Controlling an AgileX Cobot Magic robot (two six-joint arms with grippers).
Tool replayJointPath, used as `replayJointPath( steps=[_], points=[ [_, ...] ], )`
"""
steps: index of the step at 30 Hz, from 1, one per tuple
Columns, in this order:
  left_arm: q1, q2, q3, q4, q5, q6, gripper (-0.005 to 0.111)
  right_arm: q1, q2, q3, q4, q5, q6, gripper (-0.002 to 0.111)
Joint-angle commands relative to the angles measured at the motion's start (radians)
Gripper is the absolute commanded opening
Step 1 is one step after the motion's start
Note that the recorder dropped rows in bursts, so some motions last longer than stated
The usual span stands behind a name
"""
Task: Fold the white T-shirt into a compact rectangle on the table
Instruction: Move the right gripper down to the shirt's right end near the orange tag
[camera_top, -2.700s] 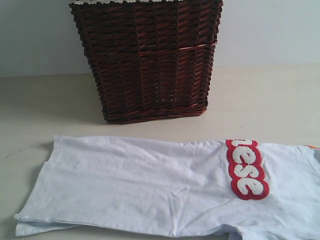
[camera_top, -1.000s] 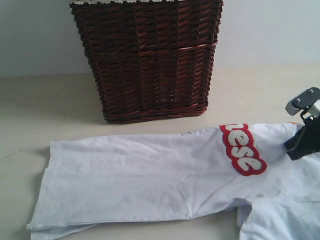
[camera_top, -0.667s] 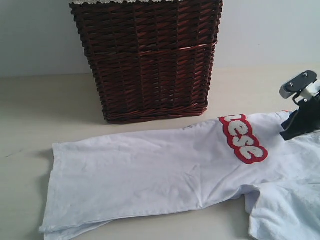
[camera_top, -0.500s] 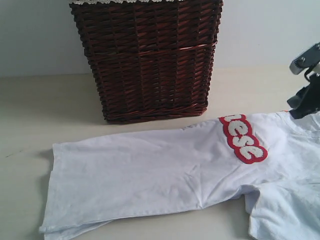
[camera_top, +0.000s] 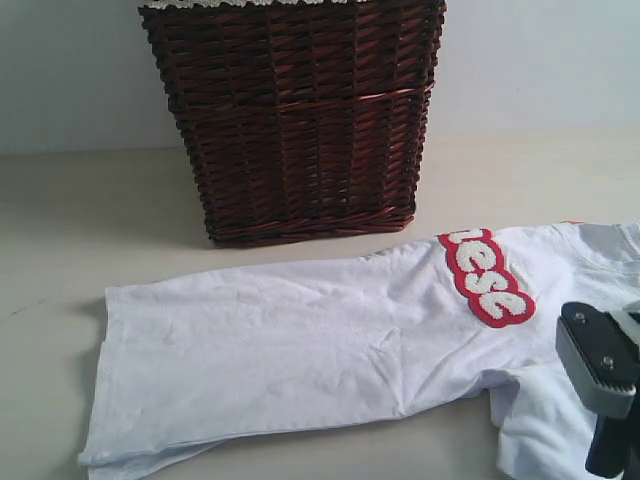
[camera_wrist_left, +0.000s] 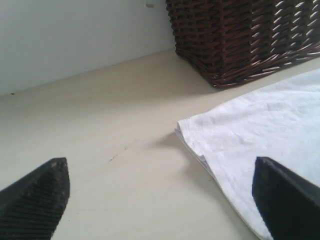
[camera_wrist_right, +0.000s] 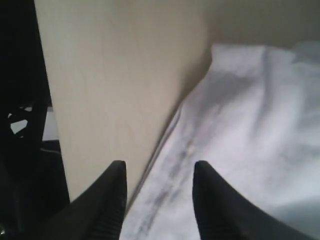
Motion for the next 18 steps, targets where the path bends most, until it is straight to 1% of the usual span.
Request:
replayJointPath(
  steps=[1,6,8,9,12,13,15,18],
  points=[
    [0.004,-0.006,0.003,0.000,-0.003,-0.001,0.094,0.005,-0.005,0.091,-0.020,-0.112,0.004,0.042],
    [0.004,-0.006,0.003,0.000,-0.003,-0.001,0.094,0.005,0.078,0.141,-0.020,-0.307,-0.003,0.042],
    [0.004,-0.006,0.003,0.000,-0.003,-0.001,0.094,0.005,0.116,0.148,-0.031,-0.348,-0.003,0.042],
    [0.004,-0.006,0.003,0.000,-0.003,-0.001,0.094,0.005,0.138,0.148,-0.042,-0.364,0.002,0.039],
    [0.004,-0.006,0.003,0.000,-0.003,-0.001,0.094,0.009,0.162,0.148,-0.092,-0.369,0.020,0.021],
    [0.004,-0.006,0.003,0.000,-0.003,-0.001,0.094,0.009,0.165,0.148,-0.107,-0.371,0.026,0.012],
    [0.004,-0.006,0.003,0.000,-0.003,-0.001,0.094,0.009,0.165,0.148,-0.124,-0.371,0.026,0.000],
    [0.004,-0.006,0.003,0.000,-0.003,-0.001,0.094,0.009,0.163,0.148,-0.143,-0.371,0.034,0.000]
  ],
)
